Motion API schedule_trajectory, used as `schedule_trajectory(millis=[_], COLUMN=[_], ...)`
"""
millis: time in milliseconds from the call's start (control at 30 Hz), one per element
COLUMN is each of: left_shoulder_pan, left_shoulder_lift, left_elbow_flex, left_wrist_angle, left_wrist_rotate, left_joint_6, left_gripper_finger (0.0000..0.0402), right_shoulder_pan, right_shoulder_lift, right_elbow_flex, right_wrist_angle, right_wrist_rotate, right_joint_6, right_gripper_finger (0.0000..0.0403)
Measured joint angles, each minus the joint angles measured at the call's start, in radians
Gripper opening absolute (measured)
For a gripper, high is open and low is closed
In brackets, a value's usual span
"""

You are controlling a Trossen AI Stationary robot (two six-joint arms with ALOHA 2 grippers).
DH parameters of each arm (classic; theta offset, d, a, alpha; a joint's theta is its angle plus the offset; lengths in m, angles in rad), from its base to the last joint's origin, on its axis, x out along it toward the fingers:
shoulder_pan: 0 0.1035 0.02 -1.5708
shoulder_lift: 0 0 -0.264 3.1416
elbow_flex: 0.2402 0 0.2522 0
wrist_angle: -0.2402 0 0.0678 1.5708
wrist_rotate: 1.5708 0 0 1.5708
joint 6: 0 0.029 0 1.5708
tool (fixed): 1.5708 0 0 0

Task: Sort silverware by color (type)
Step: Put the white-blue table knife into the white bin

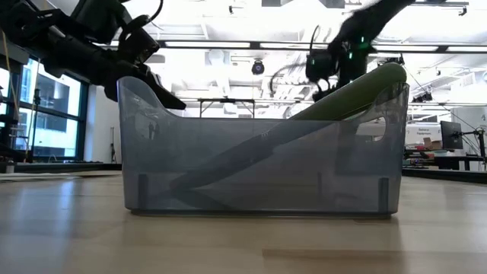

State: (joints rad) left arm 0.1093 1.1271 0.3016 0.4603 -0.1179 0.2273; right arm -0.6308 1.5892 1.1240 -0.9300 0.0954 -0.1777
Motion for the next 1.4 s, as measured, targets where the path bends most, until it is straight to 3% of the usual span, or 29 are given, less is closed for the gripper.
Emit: schedule_trajectory(millis=[167, 333, 567, 767, 1200, 1400], left_shoulder_pan=[0.000, 0.000, 0.000, 0.000, 0.000, 0.000], left_shoulder_lift=[0.000, 0.000, 0.000, 0.000, 0.000, 0.000], left_elbow_flex=[0.000, 0.000, 0.000, 0.000, 0.000, 0.000], left_wrist_angle=[-0.001, 0.000, 0.000, -0.002, -0.017, -0.019], left_wrist_rotate=[-0.007, -0.009, -0.009, -0.027, -0.028, -0.028], left_joint_6=[-0.008, -0.008, -0.008, -0.010, -0.009, -0.009], left_gripper_finger=[0.0000, 0.0000, 0.0000, 0.0000, 0.0000, 0.0000], right_shoulder_pan=[0.087, 0.242, 0.440, 0.488, 0.473, 0.474], right_shoulder_lift=[-0.099, -0.176, -0.149, -0.019, 0.245, 0.299], right_elbow_flex=[0.075, 0.156, 0.307, 0.400, 0.451, 0.451], right_wrist_angle=[-0.138, -0.151, 0.092, 0.289, 0.316, 0.343], right_wrist_rotate=[-0.003, -0.010, 0.008, 0.009, 0.137, 0.132], right_joint_6=[0.208, 0.458, 0.672, 0.688, 0.399, 0.379], right_gripper_finger=[0.0011, 0.0011, 0.0011, 0.0011, 0.0011, 0.0011])
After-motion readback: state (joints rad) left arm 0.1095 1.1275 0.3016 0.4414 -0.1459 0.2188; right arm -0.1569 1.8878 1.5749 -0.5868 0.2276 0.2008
